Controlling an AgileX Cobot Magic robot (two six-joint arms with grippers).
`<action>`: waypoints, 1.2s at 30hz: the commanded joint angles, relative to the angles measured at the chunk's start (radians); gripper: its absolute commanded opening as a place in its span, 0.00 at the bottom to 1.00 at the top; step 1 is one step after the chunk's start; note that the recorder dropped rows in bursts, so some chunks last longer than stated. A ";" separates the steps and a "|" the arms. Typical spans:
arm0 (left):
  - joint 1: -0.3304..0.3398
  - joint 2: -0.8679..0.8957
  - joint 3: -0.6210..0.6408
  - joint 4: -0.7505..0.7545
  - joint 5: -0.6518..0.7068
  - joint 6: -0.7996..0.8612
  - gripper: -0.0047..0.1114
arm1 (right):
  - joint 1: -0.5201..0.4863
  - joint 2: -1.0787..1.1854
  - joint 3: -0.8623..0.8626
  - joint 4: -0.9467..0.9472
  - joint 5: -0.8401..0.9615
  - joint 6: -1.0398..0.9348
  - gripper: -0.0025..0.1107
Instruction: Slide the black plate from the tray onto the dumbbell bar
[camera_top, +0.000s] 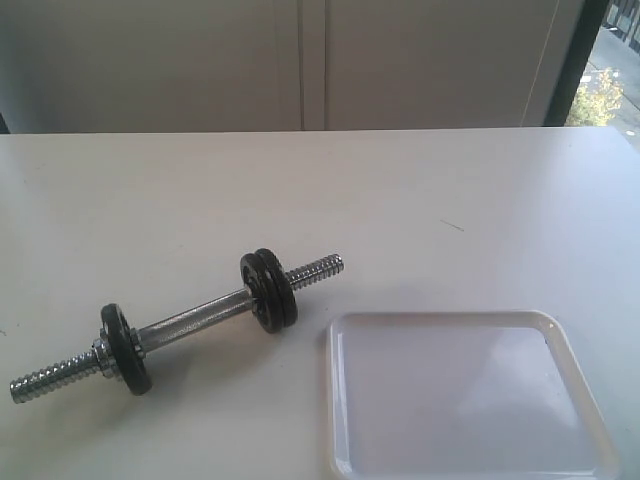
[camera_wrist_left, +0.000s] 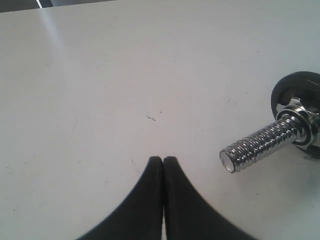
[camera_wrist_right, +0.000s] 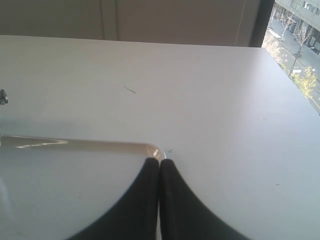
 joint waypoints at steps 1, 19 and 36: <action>0.004 -0.005 0.003 -0.007 0.006 -0.015 0.04 | 0.002 -0.005 0.005 0.000 -0.009 0.003 0.02; 0.004 -0.005 0.003 -0.007 -0.010 -0.009 0.04 | 0.002 -0.005 0.005 0.000 -0.009 -0.001 0.02; 0.004 -0.005 0.003 -0.007 -0.010 -0.009 0.04 | 0.002 -0.005 0.005 0.000 -0.009 -0.001 0.02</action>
